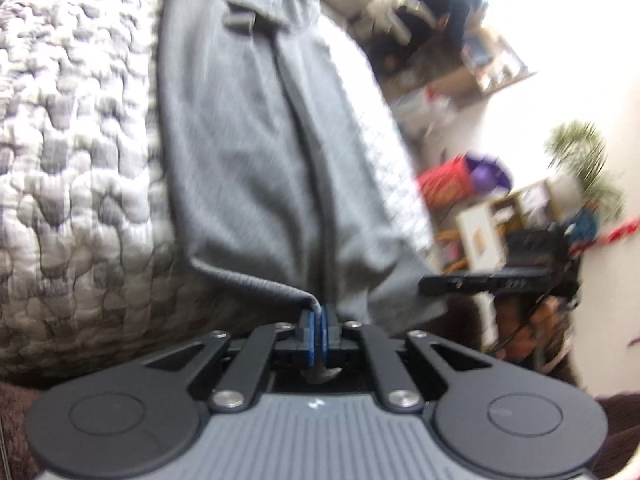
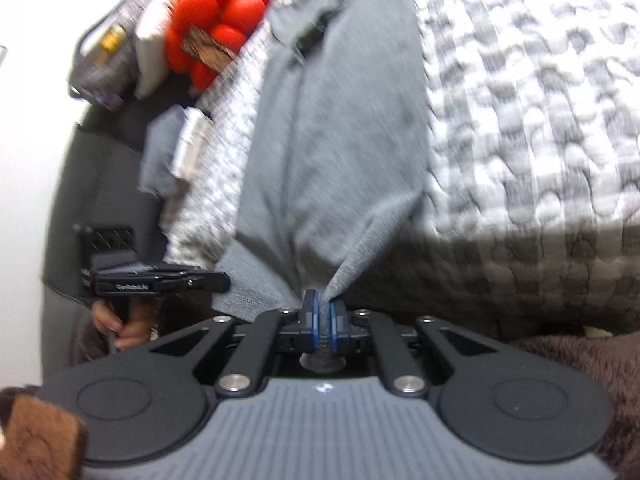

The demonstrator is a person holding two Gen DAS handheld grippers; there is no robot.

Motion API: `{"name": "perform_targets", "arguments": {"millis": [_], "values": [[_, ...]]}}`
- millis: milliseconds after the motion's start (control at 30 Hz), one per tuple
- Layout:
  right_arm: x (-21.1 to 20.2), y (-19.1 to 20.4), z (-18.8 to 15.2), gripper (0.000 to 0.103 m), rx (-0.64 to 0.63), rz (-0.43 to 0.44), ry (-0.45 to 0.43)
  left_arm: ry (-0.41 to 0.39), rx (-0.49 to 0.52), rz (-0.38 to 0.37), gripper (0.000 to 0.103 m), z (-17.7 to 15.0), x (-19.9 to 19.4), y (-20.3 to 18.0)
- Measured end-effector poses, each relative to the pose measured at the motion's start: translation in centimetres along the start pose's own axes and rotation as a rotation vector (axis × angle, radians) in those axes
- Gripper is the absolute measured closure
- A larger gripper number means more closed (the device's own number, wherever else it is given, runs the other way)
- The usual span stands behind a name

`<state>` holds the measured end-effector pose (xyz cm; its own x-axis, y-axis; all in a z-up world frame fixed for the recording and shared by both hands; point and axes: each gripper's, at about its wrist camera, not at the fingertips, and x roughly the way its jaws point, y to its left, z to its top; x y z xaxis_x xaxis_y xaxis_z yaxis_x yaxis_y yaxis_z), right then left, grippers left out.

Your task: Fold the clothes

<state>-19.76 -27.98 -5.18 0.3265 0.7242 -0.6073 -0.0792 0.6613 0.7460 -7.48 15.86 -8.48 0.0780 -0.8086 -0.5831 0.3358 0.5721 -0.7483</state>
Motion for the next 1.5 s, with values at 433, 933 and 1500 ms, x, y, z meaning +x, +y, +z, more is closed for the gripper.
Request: {"name": "perform_targets", "arguments": {"millis": [433, 933, 1500], "values": [[1.0, 0.6, 6.9, 0.095, 0.081, 0.138, -0.212, -0.27, -0.076, -0.02, 0.1, 4.8, -4.0, 1.2], [4.7, -7.0, 11.5, 0.095, 0.357, 0.063, -0.275, -0.315, -0.225, 0.122, 0.1, 9.2, -1.9, 6.2], [2.2, -9.0, 10.2, 0.059, 0.427, 0.31, -0.4, -0.51, -0.311, -0.031, 0.067, 7.9, -4.5, 8.2]]}}
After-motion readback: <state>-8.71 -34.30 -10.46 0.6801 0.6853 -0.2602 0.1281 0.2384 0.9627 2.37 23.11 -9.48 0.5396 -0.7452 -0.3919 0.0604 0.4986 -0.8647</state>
